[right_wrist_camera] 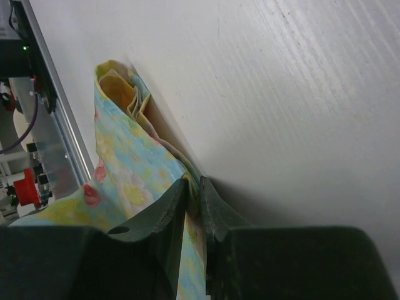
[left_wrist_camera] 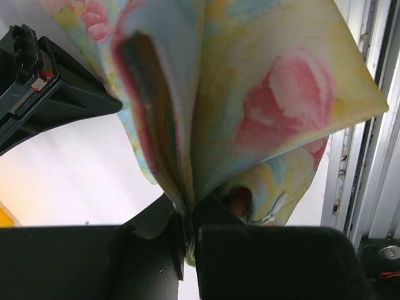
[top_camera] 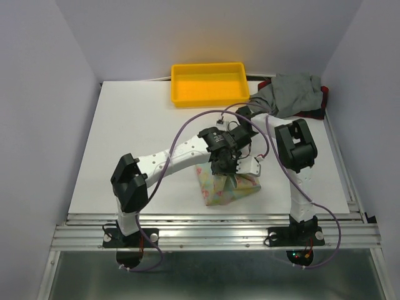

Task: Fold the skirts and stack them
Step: Fold the skirt

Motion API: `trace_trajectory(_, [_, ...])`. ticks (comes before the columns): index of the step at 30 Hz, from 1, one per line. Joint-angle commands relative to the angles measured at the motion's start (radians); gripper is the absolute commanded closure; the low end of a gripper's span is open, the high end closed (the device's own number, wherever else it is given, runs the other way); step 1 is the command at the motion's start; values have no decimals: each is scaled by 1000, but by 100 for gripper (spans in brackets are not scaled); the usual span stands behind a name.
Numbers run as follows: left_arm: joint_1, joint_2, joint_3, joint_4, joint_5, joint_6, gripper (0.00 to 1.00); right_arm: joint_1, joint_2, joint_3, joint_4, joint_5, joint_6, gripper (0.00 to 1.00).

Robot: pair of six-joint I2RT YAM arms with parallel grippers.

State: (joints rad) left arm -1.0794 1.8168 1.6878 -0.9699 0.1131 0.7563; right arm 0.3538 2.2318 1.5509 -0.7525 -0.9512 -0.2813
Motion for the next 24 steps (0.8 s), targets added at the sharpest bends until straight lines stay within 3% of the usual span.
trace_trajectory(1, [36, 12, 47, 11, 30, 77, 87, 22, -43, -35, -11, 19, -25, 79])
trace_trajectory(5, [68, 44, 29, 59, 46, 119, 79, 22, -44, -40, -13, 14, -24, 79])
trace_trajectory(9, [114, 62, 35, 121, 22, 140, 62, 22, -46, -48, -13, 15, -29, 79])
trace_trajectory(10, [131, 62, 52, 154, 13, 141, 46, 22, -44, -49, -15, 15, -27, 79])
trace_trajectory(14, [176, 50, 110, 206, -32, 117, 31, 22, -37, -46, -18, 17, -22, 79])
trace_trajectory(20, [217, -83, 55, 292, -61, 9, 30, 22, -23, -15, -18, 31, 7, 79])
trace_trajectory(24, [217, -157, -51, 269, 57, -79, 33, 11, -18, 47, -16, 40, 65, 76])
